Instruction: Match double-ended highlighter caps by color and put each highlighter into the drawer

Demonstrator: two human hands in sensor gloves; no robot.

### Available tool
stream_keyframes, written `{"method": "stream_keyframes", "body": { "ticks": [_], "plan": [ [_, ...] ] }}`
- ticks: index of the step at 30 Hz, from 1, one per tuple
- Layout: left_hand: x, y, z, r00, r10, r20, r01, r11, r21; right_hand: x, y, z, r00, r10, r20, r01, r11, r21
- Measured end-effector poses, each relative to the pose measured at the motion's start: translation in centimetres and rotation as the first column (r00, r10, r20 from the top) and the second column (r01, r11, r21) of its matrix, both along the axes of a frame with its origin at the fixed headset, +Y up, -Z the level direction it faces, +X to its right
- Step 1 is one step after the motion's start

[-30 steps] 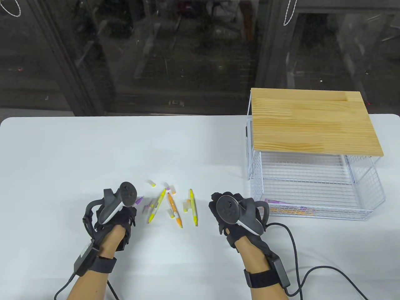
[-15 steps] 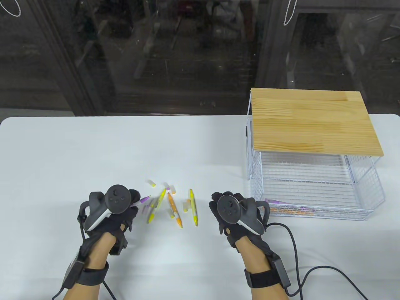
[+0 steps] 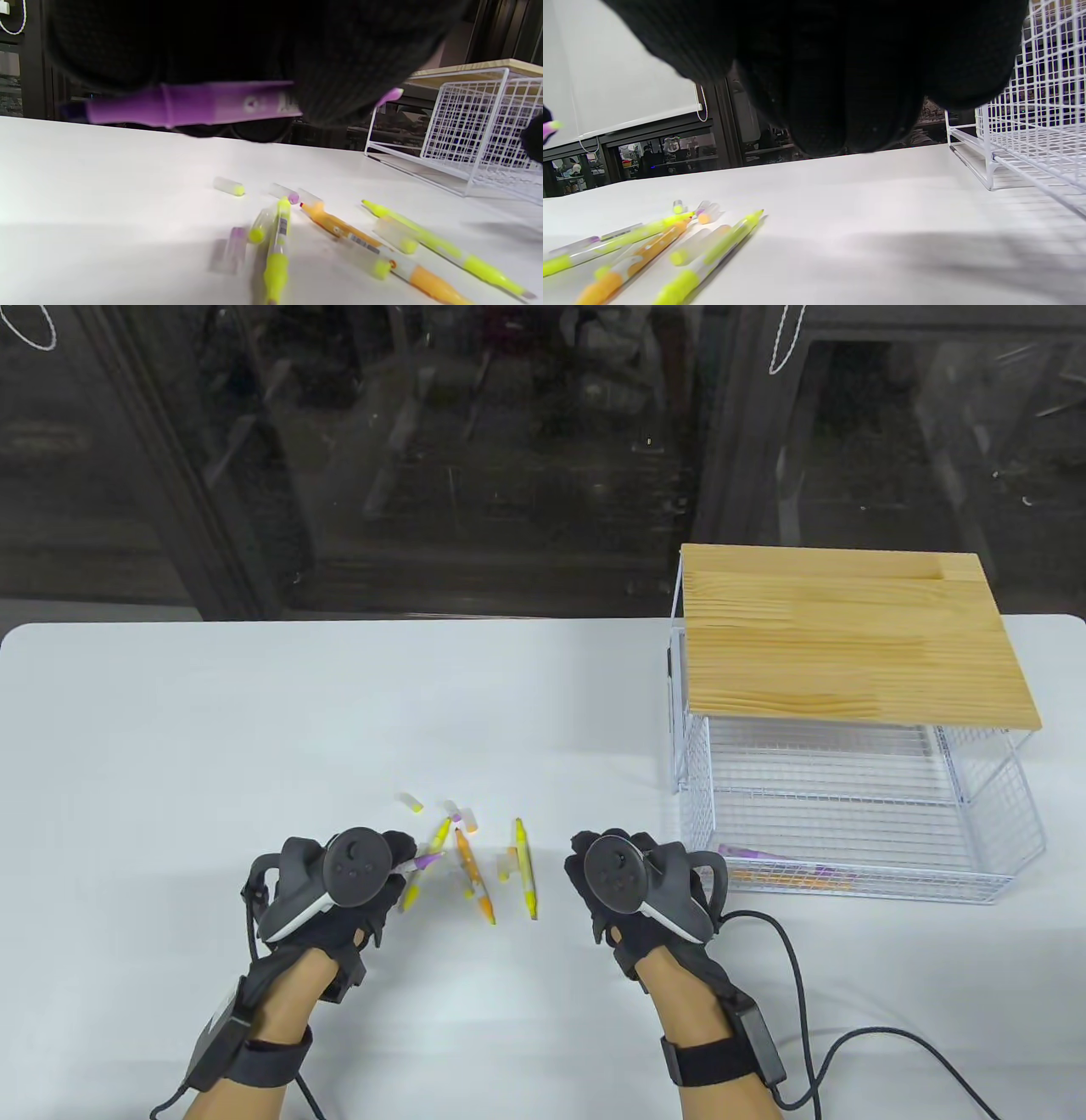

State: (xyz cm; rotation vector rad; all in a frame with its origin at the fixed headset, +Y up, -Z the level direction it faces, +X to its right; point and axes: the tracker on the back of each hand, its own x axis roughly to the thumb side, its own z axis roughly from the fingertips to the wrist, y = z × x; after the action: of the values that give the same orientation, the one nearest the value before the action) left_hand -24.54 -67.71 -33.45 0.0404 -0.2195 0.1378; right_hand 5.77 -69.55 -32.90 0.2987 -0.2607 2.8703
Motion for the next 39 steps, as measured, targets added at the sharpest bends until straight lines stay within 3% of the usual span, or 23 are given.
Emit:
{"method": "stream_keyframes", "body": {
  "ticks": [13,25,34,39],
  "plan": [
    [-2.3,0.6,-0.6,0.995,0.089,-0.043,-0.090,0.996,-0.019,-3.5,1.3,-1.3,0.999,-0.022,-0.024,0.022,1.000,-0.011],
    [-3.0,0.7,-0.8,0.994,0.106,-0.032,-0.108,0.991,-0.076,-12.3,1.6,-9.6,0.993,0.116,0.018,-0.110,0.975,-0.192],
    [-3.6,0.9,-0.8,0.994,0.107,-0.029,-0.110,0.988,-0.108,-16.9,-1.2,-14.0,0.968,0.247,0.047,-0.222,0.927,-0.301],
    [-3.8,1.0,-0.8,0.993,0.111,-0.033,-0.114,0.988,-0.109,-18.2,-2.4,-15.3,0.958,0.281,0.051,-0.254,0.922,-0.293]
  ]
}}
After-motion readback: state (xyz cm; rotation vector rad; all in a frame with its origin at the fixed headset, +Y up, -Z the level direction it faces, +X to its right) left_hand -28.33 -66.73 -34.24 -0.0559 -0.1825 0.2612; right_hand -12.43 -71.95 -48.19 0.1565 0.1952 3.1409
